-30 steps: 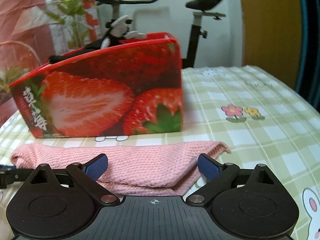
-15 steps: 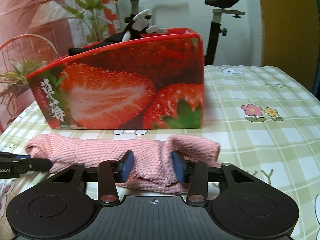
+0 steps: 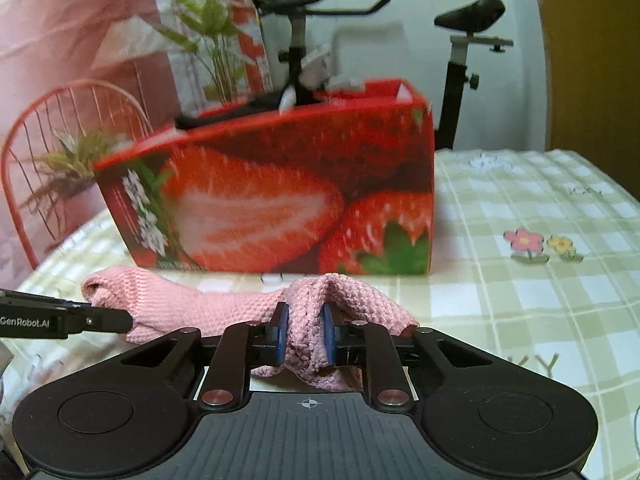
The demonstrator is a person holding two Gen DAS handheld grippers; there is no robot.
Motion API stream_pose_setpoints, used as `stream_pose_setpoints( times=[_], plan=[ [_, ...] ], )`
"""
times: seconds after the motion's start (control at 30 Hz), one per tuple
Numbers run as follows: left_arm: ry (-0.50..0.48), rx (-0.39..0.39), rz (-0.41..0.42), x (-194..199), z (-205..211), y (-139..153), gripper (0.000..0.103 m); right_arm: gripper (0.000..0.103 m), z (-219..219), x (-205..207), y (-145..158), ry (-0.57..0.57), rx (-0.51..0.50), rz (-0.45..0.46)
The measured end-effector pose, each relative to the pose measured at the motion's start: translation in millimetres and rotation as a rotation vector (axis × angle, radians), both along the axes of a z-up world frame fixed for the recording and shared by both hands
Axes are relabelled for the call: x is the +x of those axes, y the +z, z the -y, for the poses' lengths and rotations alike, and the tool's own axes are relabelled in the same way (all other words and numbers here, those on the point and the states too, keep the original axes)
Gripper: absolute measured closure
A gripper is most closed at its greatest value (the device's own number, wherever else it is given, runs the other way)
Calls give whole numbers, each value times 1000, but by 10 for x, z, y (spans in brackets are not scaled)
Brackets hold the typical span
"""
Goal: Organize soft objects
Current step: 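Carry the pink towel with both tools over the box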
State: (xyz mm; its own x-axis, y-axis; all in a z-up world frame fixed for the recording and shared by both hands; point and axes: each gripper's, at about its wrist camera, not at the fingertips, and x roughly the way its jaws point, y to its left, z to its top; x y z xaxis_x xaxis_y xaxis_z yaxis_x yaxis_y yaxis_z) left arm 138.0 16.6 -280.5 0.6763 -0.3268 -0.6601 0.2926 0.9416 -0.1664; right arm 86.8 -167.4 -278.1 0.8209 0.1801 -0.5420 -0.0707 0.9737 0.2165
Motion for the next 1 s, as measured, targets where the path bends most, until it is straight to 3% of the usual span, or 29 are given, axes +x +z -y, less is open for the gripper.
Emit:
stream_pose_setpoints(
  times=[0.27, 0.53, 0.7, 1.0],
  plan=[
    [-82, -64, 140, 24, -38, 661, 90, 87, 167, -47, 692, 12, 20, 168],
    [-91, -102, 182, 408, 66, 1051, 90, 86, 226, 378, 1304, 77, -102, 237],
    [-110, -77, 99, 821, 116, 1060, 90, 86, 205, 781, 1359, 80, -145, 151],
    [-164, 49, -37, 1245, 294, 935, 88, 86, 51, 1228, 1052, 78, -154, -24]
  ],
)
